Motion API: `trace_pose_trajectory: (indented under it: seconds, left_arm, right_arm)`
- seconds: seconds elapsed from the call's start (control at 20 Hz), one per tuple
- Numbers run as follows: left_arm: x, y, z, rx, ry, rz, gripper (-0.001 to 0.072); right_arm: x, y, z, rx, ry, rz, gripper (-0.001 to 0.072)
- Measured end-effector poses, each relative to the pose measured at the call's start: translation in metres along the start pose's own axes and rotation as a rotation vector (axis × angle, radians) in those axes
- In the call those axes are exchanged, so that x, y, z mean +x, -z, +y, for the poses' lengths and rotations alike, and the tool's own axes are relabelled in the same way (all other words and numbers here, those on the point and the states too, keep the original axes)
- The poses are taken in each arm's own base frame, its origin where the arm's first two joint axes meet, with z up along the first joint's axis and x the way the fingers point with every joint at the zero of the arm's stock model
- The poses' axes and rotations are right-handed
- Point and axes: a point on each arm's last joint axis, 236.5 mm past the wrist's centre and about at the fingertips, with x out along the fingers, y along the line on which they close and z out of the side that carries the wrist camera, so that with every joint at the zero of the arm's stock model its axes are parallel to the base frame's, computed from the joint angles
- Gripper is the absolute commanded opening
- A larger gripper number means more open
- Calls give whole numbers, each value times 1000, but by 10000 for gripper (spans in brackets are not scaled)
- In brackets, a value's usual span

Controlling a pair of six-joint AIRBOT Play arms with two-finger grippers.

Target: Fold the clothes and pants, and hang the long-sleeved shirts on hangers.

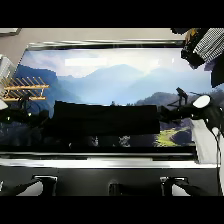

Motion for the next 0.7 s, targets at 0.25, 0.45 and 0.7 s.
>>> trace_pose_trajectory:
  seconds: [0.25, 0.45, 0.7]
  left_arm:
    - [7, -52, -12, 23, 37, 0, 16]
    - [13, -83, -21, 57, 46, 19, 16]
    - [22, -121, -32, 74, 51, 13, 16]
  right_arm:
    - [7, -35, -1, -6, 23, -41, 30]
    - [10, -55, -1, -9, 27, -70, 30]
    - [12, -78, 1, -3, 27, -107, 30]
